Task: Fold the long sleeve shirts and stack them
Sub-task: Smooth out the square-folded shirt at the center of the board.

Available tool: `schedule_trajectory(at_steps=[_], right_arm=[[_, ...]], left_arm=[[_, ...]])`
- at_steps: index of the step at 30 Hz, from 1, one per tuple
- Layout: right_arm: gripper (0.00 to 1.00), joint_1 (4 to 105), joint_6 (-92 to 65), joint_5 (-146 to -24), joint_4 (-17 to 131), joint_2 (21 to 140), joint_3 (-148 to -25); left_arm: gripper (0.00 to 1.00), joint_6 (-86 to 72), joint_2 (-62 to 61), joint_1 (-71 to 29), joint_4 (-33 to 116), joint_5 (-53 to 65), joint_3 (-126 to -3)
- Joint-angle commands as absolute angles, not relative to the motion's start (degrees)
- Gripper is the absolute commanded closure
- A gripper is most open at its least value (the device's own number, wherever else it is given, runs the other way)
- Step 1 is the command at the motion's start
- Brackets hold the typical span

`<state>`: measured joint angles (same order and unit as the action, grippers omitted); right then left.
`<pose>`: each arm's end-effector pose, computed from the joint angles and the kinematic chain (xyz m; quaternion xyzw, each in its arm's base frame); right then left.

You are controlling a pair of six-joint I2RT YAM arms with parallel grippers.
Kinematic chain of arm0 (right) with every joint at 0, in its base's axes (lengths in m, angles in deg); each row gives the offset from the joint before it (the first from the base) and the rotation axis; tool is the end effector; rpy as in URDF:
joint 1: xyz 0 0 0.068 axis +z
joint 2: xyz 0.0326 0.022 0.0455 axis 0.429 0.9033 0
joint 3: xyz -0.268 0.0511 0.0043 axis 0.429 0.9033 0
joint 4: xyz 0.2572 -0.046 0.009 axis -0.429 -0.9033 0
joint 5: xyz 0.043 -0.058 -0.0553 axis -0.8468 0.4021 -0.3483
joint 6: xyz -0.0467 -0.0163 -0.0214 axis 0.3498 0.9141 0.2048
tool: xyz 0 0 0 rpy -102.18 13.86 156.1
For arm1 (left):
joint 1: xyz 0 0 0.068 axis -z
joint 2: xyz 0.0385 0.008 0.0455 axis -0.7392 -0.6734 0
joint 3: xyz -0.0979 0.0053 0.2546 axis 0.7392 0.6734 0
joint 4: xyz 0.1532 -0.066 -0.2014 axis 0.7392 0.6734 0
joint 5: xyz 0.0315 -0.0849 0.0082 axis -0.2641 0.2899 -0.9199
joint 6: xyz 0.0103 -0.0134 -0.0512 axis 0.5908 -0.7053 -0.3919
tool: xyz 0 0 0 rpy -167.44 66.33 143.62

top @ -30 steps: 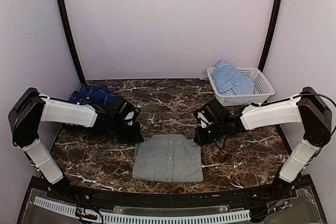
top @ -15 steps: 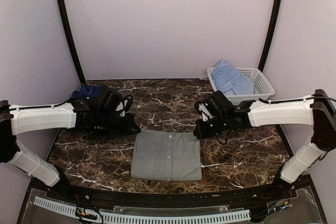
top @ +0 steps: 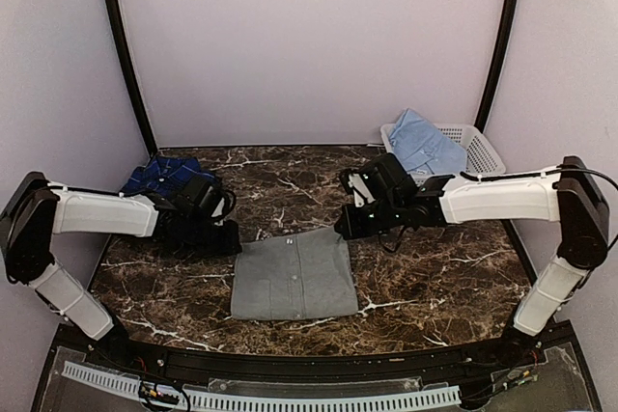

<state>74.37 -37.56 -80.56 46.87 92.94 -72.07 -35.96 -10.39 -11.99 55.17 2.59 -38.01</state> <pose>0.2323 0.2697 0.2200 -0.1552 0.9057 0.2722 0.2855 0.2376 -0.1743 0.1838 -0.0253 0.9405 -0.2384 0.2407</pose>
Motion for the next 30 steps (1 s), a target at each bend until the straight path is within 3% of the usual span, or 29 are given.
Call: schedule_trajectory(at_steps=[1, 13, 21, 30], right_arm=[[1.00, 74.3, -37.3, -81.2, 51.1, 95.7, -75.7], [1.00, 67.2, -39.3, -82.6, 52.4, 105.7, -80.7], [1.00, 63.5, -37.7, -83.4, 51.1, 114.5, -84.8], [1.00, 63.3, -37.3, -82.4, 49.8, 115.7, -85.2]], left_arm=[[1.00, -34.5, -15.3, -13.1, 52.1, -1.0, -37.3], [1.00, -31.7, -22.9, -14.0, 49.9, 2.0, -38.7], [1.00, -30.1, -22.4, -14.5, 49.7, 2.6, -38.2], [1.00, -28.9, -17.1, -15.3, 52.2, 0.4, -40.3]])
